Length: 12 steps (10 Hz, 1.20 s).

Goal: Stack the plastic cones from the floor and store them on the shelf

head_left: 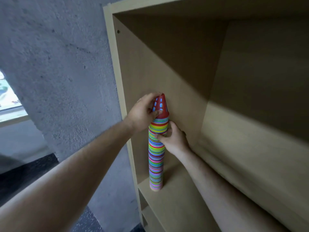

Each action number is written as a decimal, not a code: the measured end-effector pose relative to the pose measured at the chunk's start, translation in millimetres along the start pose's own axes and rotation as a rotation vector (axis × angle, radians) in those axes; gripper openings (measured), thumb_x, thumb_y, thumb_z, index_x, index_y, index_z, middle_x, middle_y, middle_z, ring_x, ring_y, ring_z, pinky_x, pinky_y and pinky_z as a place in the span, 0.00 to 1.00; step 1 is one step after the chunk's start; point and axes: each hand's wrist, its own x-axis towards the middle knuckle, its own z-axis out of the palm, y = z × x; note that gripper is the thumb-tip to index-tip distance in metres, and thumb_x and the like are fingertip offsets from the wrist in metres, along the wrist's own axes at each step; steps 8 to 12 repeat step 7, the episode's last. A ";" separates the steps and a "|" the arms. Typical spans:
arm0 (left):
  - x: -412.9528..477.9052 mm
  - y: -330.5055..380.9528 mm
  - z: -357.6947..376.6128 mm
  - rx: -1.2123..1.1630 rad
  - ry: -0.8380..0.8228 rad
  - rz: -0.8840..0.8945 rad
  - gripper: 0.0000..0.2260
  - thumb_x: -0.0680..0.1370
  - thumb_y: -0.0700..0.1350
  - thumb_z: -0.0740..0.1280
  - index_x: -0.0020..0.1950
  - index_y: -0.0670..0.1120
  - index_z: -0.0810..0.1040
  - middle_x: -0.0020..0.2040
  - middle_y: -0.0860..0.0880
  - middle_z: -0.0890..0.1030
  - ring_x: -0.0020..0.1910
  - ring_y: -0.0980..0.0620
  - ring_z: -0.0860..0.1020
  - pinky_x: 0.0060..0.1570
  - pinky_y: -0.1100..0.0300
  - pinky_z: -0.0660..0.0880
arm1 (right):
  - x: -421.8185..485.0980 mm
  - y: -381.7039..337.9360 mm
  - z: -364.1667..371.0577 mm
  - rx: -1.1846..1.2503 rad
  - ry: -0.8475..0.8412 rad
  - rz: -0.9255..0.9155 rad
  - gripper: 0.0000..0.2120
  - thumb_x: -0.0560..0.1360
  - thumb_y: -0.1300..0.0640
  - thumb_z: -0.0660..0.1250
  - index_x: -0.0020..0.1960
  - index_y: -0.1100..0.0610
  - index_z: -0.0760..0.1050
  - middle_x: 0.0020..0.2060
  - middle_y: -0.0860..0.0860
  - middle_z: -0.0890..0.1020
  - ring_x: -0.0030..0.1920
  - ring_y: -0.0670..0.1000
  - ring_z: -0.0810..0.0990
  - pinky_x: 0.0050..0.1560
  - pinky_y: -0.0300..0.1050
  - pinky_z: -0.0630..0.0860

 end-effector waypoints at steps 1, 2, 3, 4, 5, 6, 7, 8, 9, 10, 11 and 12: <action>-2.2 0.3 -1.9 0.062 -0.015 0.024 0.31 0.75 0.37 0.73 0.77 0.48 0.70 0.61 0.49 0.70 0.62 0.46 0.77 0.63 0.48 0.78 | -0.6 -2.8 0.9 -0.037 0.019 -0.010 0.23 0.66 0.44 0.78 0.57 0.46 0.74 0.48 0.45 0.85 0.51 0.50 0.83 0.49 0.45 0.77; -7.1 -4.3 -1.1 0.051 -0.022 0.015 0.34 0.76 0.36 0.73 0.80 0.49 0.66 0.61 0.51 0.69 0.61 0.49 0.76 0.61 0.54 0.77 | -4.8 -2.9 5.9 -0.043 0.058 -0.029 0.24 0.65 0.41 0.76 0.57 0.44 0.72 0.50 0.45 0.83 0.52 0.52 0.82 0.50 0.49 0.79; -16.2 -8.1 -2.2 0.034 -0.010 -0.005 0.37 0.76 0.36 0.73 0.82 0.52 0.62 0.62 0.50 0.70 0.59 0.54 0.75 0.56 0.63 0.73 | -9.0 -3.2 10.1 -0.044 0.088 -0.043 0.29 0.62 0.35 0.71 0.60 0.43 0.69 0.52 0.44 0.82 0.54 0.51 0.81 0.51 0.51 0.79; -24.6 -12.5 -4.0 0.057 -0.004 0.028 0.38 0.76 0.37 0.74 0.82 0.50 0.60 0.67 0.48 0.72 0.63 0.55 0.74 0.57 0.71 0.69 | -9.5 -0.4 14.5 -0.046 0.092 -0.049 0.31 0.64 0.36 0.72 0.62 0.45 0.70 0.54 0.46 0.82 0.55 0.51 0.81 0.53 0.52 0.79; -31.6 -13.9 -6.9 0.095 0.001 0.070 0.37 0.77 0.39 0.74 0.82 0.47 0.61 0.69 0.47 0.72 0.65 0.58 0.72 0.61 0.74 0.67 | -10.6 3.8 18.7 -0.053 0.109 -0.033 0.31 0.64 0.38 0.73 0.64 0.46 0.71 0.56 0.46 0.81 0.57 0.51 0.80 0.54 0.51 0.78; -40.2 -21.3 -12.5 0.102 0.000 0.096 0.36 0.77 0.41 0.74 0.81 0.44 0.62 0.69 0.44 0.74 0.67 0.52 0.72 0.68 0.62 0.68 | -12.6 7.5 23.6 -0.033 0.100 -0.001 0.34 0.61 0.34 0.72 0.63 0.46 0.71 0.55 0.44 0.82 0.57 0.50 0.81 0.54 0.51 0.79; -61.3 -31.7 -13.5 0.167 0.002 0.088 0.31 0.77 0.47 0.72 0.78 0.42 0.67 0.65 0.42 0.75 0.65 0.45 0.74 0.67 0.57 0.70 | -24.5 21.6 28.9 -0.051 0.149 0.070 0.41 0.60 0.35 0.76 0.68 0.50 0.70 0.60 0.49 0.81 0.60 0.53 0.79 0.57 0.51 0.77; -61.3 -31.7 -13.5 0.167 0.002 0.088 0.31 0.77 0.47 0.72 0.78 0.42 0.67 0.65 0.42 0.75 0.65 0.45 0.74 0.67 0.57 0.70 | -24.5 21.6 28.9 -0.051 0.149 0.070 0.41 0.60 0.35 0.76 0.68 0.50 0.70 0.60 0.49 0.81 0.60 0.53 0.79 0.57 0.51 0.77; -61.3 -31.7 -13.5 0.167 0.002 0.088 0.31 0.77 0.47 0.72 0.78 0.42 0.67 0.65 0.42 0.75 0.65 0.45 0.74 0.67 0.57 0.70 | -24.5 21.6 28.9 -0.051 0.149 0.070 0.41 0.60 0.35 0.76 0.68 0.50 0.70 0.60 0.49 0.81 0.60 0.53 0.79 0.57 0.51 0.77; -61.3 -31.7 -13.5 0.167 0.002 0.088 0.31 0.77 0.47 0.72 0.78 0.42 0.67 0.65 0.42 0.75 0.65 0.45 0.74 0.67 0.57 0.70 | -24.5 21.6 28.9 -0.051 0.149 0.070 0.41 0.60 0.35 0.76 0.68 0.50 0.70 0.60 0.49 0.81 0.60 0.53 0.79 0.57 0.51 0.77; -61.3 -31.7 -13.5 0.167 0.002 0.088 0.31 0.77 0.47 0.72 0.78 0.42 0.67 0.65 0.42 0.75 0.65 0.45 0.74 0.67 0.57 0.70 | -24.5 21.6 28.9 -0.051 0.149 0.070 0.41 0.60 0.35 0.76 0.68 0.50 0.70 0.60 0.49 0.81 0.60 0.53 0.79 0.57 0.51 0.77; -61.3 -31.7 -13.5 0.167 0.002 0.088 0.31 0.77 0.47 0.72 0.78 0.42 0.67 0.65 0.42 0.75 0.65 0.45 0.74 0.67 0.57 0.70 | -24.5 21.6 28.9 -0.051 0.149 0.070 0.41 0.60 0.35 0.76 0.68 0.50 0.70 0.60 0.49 0.81 0.60 0.53 0.79 0.57 0.51 0.77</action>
